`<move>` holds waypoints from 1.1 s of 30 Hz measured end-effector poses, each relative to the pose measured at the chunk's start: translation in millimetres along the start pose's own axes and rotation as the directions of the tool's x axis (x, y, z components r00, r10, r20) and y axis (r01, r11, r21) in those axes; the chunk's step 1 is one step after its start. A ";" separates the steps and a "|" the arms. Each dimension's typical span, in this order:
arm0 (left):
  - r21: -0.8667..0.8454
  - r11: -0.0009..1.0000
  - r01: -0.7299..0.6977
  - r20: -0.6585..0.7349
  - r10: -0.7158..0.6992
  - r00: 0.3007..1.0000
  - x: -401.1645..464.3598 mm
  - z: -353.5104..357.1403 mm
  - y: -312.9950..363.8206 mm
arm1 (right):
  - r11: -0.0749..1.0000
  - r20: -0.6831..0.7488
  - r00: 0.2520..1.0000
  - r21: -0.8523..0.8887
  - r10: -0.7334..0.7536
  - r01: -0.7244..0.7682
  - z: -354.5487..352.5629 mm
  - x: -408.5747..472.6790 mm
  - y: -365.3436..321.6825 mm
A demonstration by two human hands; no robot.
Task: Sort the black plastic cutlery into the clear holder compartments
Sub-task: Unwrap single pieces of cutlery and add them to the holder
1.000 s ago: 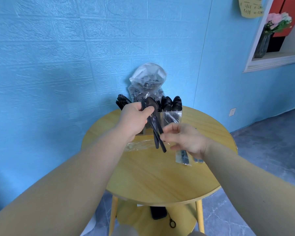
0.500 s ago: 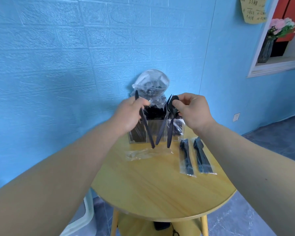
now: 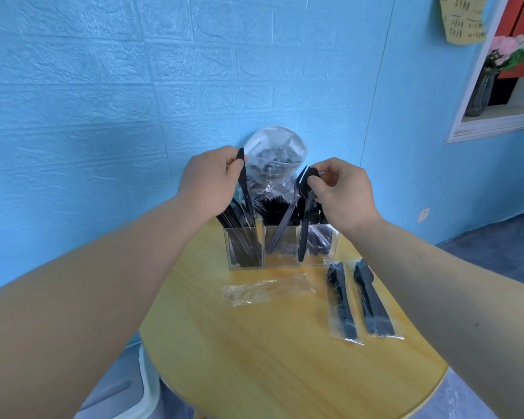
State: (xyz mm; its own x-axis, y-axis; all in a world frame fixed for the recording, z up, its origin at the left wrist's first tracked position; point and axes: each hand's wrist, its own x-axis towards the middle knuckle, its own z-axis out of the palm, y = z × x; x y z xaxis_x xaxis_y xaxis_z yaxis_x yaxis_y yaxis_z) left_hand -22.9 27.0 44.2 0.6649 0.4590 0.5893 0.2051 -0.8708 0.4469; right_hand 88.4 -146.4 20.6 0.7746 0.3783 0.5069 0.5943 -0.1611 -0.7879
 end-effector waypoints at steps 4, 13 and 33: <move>0.037 0.999 0.011 0.030 -0.012 0.999 -4.8 13.3 -13.6 | 1.000 0.027 1.000 -0.024 0.012 -0.011 5.7 1.6 9.5; 0.148 0.988 -0.048 0.073 0.038 0.997 -7.2 27.2 -26.1 | 0.999 0.048 0.999 -0.036 0.007 -0.006 12.8 5.2 18.9; -0.207 0.974 -0.089 0.142 0.120 0.983 3.1 23.7 32.9 | 1.000 0.068 0.998 0.029 0.010 -0.012 -1.0 12.9 6.3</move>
State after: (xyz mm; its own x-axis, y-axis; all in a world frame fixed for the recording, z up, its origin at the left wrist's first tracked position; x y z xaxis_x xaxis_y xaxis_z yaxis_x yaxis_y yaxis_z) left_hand 3.0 -4.4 44.7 0.7800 0.3214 0.5369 -0.0079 -0.8529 0.5221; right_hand 102.3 -143.5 22.5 0.7639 0.4379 0.4740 0.5784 -0.1389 -0.8038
